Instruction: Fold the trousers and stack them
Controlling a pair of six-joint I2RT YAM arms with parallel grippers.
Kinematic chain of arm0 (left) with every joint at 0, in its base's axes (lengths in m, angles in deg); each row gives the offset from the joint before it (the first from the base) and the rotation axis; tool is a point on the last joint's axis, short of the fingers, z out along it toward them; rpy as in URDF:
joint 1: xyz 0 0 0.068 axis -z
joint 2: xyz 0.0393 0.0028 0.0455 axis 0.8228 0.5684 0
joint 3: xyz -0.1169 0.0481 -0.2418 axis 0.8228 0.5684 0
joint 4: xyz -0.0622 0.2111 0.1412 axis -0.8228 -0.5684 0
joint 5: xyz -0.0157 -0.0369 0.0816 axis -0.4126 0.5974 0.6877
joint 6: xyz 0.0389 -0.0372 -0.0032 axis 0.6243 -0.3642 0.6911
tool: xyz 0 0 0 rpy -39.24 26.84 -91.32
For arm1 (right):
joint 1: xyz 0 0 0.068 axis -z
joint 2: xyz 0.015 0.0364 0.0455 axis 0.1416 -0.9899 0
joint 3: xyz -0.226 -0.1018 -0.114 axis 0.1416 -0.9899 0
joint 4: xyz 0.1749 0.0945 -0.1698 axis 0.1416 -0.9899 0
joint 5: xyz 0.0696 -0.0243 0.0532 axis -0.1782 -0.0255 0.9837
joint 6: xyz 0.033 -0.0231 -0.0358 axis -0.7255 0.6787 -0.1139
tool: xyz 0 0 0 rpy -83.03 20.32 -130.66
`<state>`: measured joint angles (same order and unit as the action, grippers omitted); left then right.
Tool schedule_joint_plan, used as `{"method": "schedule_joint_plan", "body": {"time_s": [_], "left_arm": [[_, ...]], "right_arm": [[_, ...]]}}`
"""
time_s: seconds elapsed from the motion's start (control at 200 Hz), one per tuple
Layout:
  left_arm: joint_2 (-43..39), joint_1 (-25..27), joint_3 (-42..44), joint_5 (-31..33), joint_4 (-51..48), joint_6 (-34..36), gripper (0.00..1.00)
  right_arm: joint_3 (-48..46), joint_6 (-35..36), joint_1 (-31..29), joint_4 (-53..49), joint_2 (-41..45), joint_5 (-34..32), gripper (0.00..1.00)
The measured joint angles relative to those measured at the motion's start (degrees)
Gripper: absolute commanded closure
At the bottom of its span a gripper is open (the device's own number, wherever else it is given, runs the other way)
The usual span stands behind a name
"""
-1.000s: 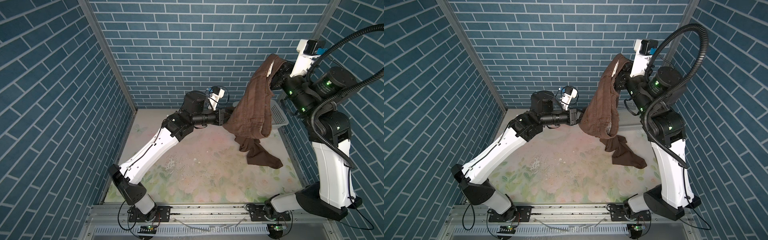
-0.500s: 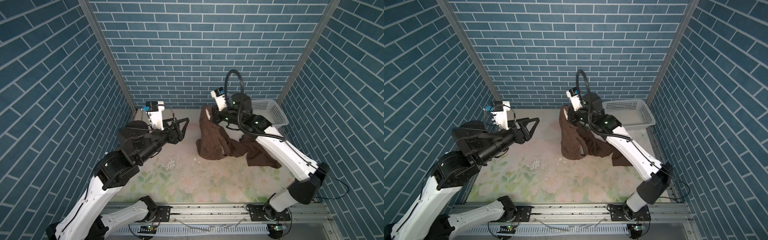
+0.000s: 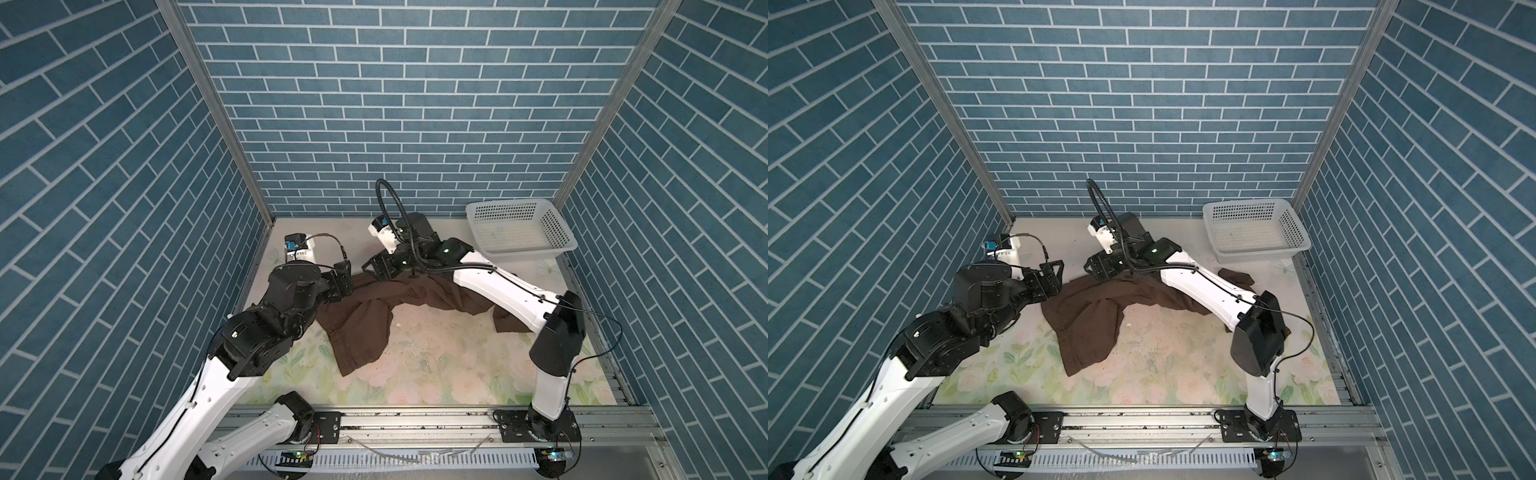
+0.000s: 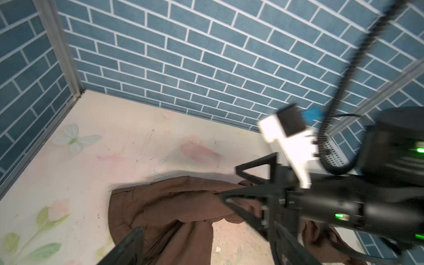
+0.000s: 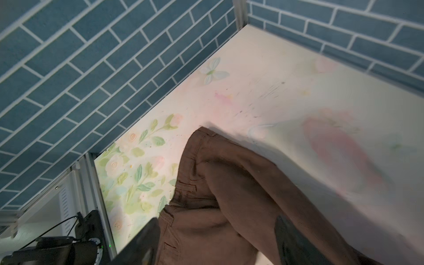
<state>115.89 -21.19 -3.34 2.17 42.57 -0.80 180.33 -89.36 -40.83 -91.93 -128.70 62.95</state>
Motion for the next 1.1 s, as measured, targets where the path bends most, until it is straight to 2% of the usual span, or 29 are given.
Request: {"method": "schedule_joint_plan", "body": {"time_s": [0.095,0.23,0.365,0.425,0.515,0.86,1.1], "left_arm": [[1.0,-6.4,3.8,-3.5,0.5,-1.3,0.14],[5.5,-17.5,11.6,-12.4,4.4,-3.5,0.17],[11.6,-23.6,18.3,-19.5,9.5,-5.4,0.16],[14.6,-24.7,18.9,-21.1,11.2,-5.8,0.16],[19.8,-25.7,19.0,-23.0,15.2,-6.3,0.17],[39.5,-27.7,17.4,-25.0,25.2,-7.7,0.21],[47.6,-28.9,15.9,-25.5,30.3,-8.5,0.26]], "right_arm": [[-8.5,0.0,4.1,0.7,6.8,-2.6,0.2],[-21.2,-0.6,10.1,0.2,13.8,-8.0,0.17],[-30.5,-1.2,12.3,-1.8,18.4,-13.1,0.13],[-33.4,-1.7,13.1,-2.9,20.5,-14.9,0.1],[-36.3,-2.8,14.3,-4.0,22.9,-16.7,0.01],[-40.7,-5.0,17.9,-5.4,24.3,-19.4,0.01],[-40.9,-5.2,19.2,-3.4,20.7,-18.0,0.02]]}}
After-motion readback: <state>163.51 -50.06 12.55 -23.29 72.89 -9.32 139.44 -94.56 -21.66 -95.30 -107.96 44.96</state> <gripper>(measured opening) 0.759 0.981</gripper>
